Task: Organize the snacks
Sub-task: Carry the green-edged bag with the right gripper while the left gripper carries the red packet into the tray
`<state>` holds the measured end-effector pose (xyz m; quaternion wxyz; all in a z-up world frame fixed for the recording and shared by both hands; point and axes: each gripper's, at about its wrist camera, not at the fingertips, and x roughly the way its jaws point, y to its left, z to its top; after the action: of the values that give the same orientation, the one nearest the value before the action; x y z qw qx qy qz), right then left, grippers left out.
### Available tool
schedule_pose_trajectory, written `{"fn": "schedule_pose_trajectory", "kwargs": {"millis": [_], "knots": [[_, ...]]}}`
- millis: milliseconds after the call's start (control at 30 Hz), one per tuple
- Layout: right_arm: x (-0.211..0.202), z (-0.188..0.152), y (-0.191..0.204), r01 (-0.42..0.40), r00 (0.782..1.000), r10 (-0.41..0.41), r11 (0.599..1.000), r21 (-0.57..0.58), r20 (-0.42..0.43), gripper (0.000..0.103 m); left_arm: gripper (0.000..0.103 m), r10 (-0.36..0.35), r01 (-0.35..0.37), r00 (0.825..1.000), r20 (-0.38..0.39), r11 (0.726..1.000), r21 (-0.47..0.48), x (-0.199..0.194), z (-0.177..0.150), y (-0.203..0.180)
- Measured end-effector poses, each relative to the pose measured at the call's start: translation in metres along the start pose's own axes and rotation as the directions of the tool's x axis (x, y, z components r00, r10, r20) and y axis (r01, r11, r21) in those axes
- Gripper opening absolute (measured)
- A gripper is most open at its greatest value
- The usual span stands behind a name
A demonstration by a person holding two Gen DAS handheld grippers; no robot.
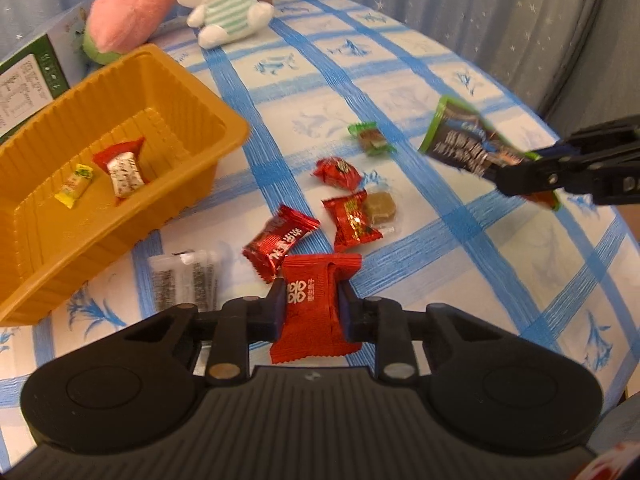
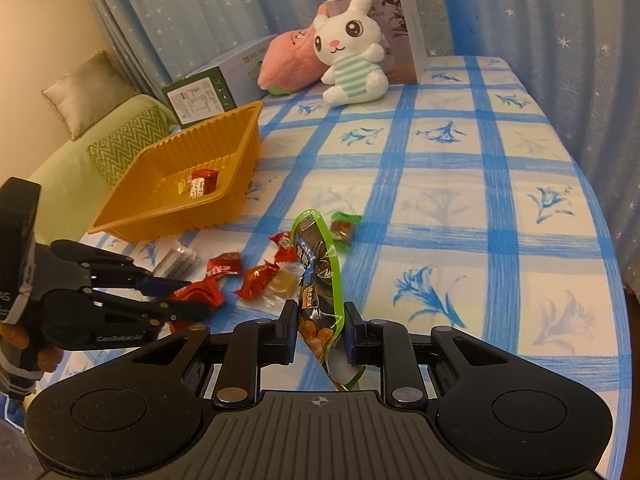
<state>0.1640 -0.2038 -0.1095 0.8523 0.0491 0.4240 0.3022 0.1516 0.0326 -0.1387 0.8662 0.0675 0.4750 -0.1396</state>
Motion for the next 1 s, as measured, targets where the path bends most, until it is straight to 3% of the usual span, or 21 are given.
{"fn": "schedule_pose_trajectory", "kwargs": {"millis": [233,467,633,1000], "knots": [[0.011,0.015,0.015,-0.035,0.999,0.035,0.999,-0.007,0.01,0.023,0.024,0.043,-0.035,0.996,0.082,0.995,-0.097,-0.043,0.003,0.027],[0.027,0.043,0.045,-0.104,0.994,0.105,0.994,-0.036,0.035,0.023,0.024,0.16,-0.127,0.976,0.148,0.97,-0.208,-0.081,0.01,0.073],[0.042,0.067,0.076,-0.158,0.986,0.162,0.985,-0.068,0.05,0.023,0.024,0.233,-0.187,0.96,0.153,0.947,-0.263,-0.096,0.014,0.105],[0.08,0.103,0.134,-0.226,0.972,0.234,0.962,-0.155,0.035,0.023,0.024,0.278,-0.221,0.949,0.146,0.922,-0.318,-0.104,0.013,0.145]]}}
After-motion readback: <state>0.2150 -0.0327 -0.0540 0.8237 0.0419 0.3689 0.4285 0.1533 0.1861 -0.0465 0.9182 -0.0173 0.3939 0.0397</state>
